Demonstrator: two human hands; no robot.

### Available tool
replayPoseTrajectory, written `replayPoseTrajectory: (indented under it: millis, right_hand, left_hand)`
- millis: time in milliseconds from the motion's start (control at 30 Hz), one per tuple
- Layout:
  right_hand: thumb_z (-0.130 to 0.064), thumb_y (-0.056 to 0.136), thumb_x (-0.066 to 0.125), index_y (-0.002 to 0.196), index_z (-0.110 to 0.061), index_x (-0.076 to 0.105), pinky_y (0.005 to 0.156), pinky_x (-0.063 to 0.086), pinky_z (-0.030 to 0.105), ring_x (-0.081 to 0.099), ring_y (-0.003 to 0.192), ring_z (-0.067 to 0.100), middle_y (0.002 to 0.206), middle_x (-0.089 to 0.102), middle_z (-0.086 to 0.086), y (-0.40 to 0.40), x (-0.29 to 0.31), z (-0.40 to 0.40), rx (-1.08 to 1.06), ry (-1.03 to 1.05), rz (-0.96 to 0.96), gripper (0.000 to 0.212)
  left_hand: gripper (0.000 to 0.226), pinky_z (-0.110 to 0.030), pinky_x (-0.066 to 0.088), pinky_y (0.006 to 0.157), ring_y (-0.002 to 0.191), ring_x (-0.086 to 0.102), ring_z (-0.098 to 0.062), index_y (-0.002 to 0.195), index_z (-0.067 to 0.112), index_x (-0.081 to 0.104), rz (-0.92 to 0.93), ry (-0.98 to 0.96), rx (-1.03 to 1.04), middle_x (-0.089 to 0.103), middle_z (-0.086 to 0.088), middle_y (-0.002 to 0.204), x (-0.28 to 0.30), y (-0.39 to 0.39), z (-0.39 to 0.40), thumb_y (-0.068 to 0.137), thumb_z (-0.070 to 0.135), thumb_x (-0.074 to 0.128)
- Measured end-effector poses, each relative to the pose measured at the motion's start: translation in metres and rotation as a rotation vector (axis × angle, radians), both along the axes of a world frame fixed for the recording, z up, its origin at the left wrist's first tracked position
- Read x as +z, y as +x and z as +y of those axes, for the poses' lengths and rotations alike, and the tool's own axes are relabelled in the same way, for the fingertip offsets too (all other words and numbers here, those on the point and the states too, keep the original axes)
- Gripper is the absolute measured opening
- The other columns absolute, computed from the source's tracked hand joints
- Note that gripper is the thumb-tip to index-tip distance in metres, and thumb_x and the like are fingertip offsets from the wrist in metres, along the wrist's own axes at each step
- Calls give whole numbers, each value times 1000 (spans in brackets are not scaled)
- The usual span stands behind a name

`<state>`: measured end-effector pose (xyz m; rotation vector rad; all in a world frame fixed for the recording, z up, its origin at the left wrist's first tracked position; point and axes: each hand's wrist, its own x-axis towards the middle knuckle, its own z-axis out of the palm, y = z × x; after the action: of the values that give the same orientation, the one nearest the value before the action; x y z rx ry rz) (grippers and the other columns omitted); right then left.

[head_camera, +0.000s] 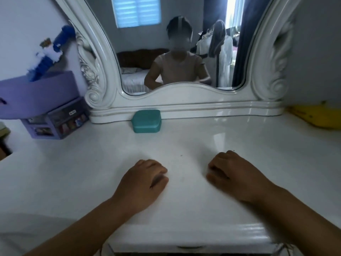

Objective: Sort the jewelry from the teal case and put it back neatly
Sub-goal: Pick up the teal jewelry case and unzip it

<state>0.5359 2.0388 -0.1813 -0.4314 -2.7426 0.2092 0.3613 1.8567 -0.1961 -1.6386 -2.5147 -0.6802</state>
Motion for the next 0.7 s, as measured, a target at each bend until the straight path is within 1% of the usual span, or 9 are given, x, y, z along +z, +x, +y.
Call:
replayPoseTrajectory:
  millis: [67,167,233,300,367,467,567,633,700]
  right_hand:
    - [-41,88,49,89,-18,60,73,41,28,49,85,12,86,55,-7,-7,10,9,11,-23,-60,26]
    - [-46,89,47,104,-25,59,70,35,23,55,93,10,100,61,-10,-22,20,24,-9,-42,-50,28]
    - [-47,89,47,108,-27,58,68,32,20,55,94,8,104,62,-11,-34,21,34,-22,-20,-21,30]
    - [-47,89,47,105,-27,59,63,33,19,54,87,6,96,60,-14,-41,19,41,-38,-18,26,28]
    - [-47,88,47,100,-29,59,61,33,15,51,80,4,87,54,-17,-44,14,47,-49,-33,72,25]
    - [-47,87,48,93,-30,60,60,32,11,51,73,2,79,54,-17,-43,9,52,-42,-81,106,22]
    - [-46,86,48,84,-32,59,57,33,13,51,67,0,71,54,-17,-41,9,57,-51,-116,137,19]
    - [-47,87,47,83,-32,59,58,34,13,52,67,0,70,54,-16,-41,10,58,-54,-123,141,19]
    - [-47,87,46,84,-33,60,58,35,13,53,69,1,70,55,-15,-39,11,58,-50,-125,146,20]
  left_hand:
    - [29,-21,44,85,97,55,-5,104,28,65,-45,-65,11,62,14,106,12,-9,7,85,47,53]
    - [29,-24,50,83,89,60,-6,107,29,65,-83,-16,109,65,10,107,29,-28,28,83,44,60]
    - [36,-27,48,90,100,58,-9,114,27,61,-68,47,184,61,6,119,32,-48,47,82,43,62]
    - [46,-31,42,98,117,51,-16,122,23,55,-45,77,248,53,2,132,29,-69,66,81,42,64]
    - [59,-35,36,103,127,40,-22,129,20,48,-12,66,325,43,-4,141,22,-90,87,79,44,65]
    - [76,-43,27,109,135,23,-31,136,19,36,22,35,476,26,-10,149,12,-117,114,74,54,64]
    - [87,-50,20,112,138,13,-39,135,21,33,-81,101,616,16,-13,152,7,-134,135,67,62,66]
    - [86,-49,27,108,132,26,-40,128,20,36,-172,213,669,23,-17,146,7,-140,145,61,60,72]
    - [81,-44,38,99,118,40,-37,119,18,39,-238,301,681,35,-16,132,10,-141,151,57,52,78]
